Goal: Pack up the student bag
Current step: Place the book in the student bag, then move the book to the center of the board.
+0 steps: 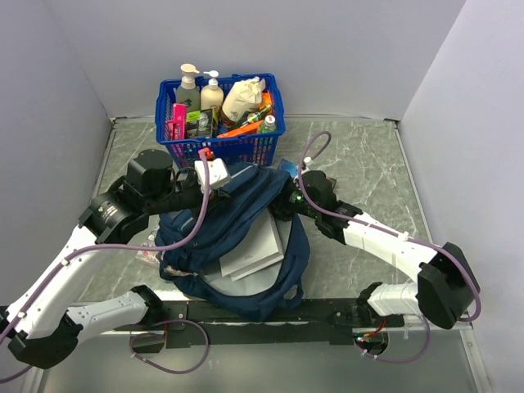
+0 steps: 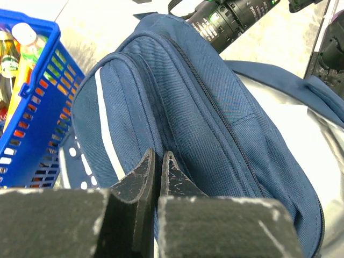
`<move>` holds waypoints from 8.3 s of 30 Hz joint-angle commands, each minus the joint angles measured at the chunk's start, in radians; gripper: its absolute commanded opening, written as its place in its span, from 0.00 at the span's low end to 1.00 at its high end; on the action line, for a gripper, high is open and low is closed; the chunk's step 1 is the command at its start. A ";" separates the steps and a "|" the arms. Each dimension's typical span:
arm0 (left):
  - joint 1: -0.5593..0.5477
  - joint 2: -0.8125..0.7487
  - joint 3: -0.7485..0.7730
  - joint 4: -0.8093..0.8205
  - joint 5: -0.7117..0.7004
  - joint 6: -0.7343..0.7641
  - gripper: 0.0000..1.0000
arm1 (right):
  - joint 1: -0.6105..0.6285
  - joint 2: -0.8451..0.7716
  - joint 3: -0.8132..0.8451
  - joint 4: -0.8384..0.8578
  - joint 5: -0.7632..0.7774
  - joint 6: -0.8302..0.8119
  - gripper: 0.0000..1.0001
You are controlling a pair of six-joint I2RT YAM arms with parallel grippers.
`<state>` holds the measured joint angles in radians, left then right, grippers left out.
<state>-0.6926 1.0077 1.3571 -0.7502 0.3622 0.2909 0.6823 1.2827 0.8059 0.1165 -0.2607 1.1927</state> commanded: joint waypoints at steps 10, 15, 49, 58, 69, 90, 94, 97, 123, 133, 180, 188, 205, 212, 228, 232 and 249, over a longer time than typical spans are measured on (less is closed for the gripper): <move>-0.007 -0.037 0.023 0.163 0.148 -0.044 0.01 | 0.062 0.097 0.171 -0.009 0.469 0.071 0.00; -0.005 -0.031 0.037 0.190 0.153 -0.055 0.01 | 0.077 0.214 0.205 0.109 0.430 0.183 0.00; 0.053 -0.109 -0.096 0.391 -0.184 -0.076 0.01 | 0.157 -0.026 0.205 -0.252 0.190 -0.426 0.95; 0.053 -0.101 -0.075 0.411 -0.164 -0.065 0.01 | 0.157 -0.054 0.148 -0.340 0.163 -0.519 0.00; 0.051 -0.100 -0.065 0.426 -0.146 -0.064 0.01 | 0.169 -0.008 0.147 -0.371 0.133 -0.553 0.00; 0.051 -0.052 0.050 0.436 -0.200 -0.016 0.01 | 0.257 0.202 0.381 -0.049 -0.037 -0.519 0.06; 0.054 -0.096 0.010 0.428 -0.253 0.042 0.01 | 0.194 0.055 0.338 -0.085 0.009 -0.567 0.27; 0.061 -0.118 -0.029 0.426 -0.293 0.059 0.01 | 0.146 -0.040 0.351 -0.151 0.031 -0.599 0.55; 0.110 -0.142 0.026 0.549 -0.601 0.253 0.01 | -0.113 -0.540 0.050 -0.655 0.363 -0.599 0.92; 0.128 -0.192 0.074 0.831 -0.847 0.611 0.01 | -0.148 -0.480 0.026 -0.647 0.265 -0.567 0.91; 0.182 -0.310 -0.012 0.914 -1.019 0.656 0.01 | 0.546 0.486 0.251 0.091 0.230 -1.214 0.90; 0.185 -0.308 -0.013 0.885 -1.023 0.639 0.01 | 0.611 0.598 0.343 0.078 0.311 -1.348 0.90; 0.189 -0.311 -0.049 0.879 -1.008 0.636 0.01 | 0.640 0.696 0.466 0.014 0.221 -1.368 0.90; 0.191 -0.317 -0.056 0.885 -1.005 0.639 0.01 | 0.640 0.754 0.515 -0.035 0.180 -1.317 0.90; 0.189 -0.327 -0.067 0.868 -0.984 0.614 0.01 | 0.571 0.860 0.556 -0.112 0.360 -1.253 0.63; 0.191 -0.319 -0.049 0.848 -0.976 0.599 0.01 | 0.543 0.840 0.480 -0.124 0.431 -1.211 0.54; 0.191 -0.293 -0.122 0.782 -0.937 0.490 0.01 | 0.364 0.486 -0.022 -0.312 0.600 -0.754 0.00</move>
<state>-0.5018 0.7273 1.2091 -0.1673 -0.6521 0.8005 1.0897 1.7660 0.8951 0.2131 0.1757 0.3153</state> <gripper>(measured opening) 0.041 0.006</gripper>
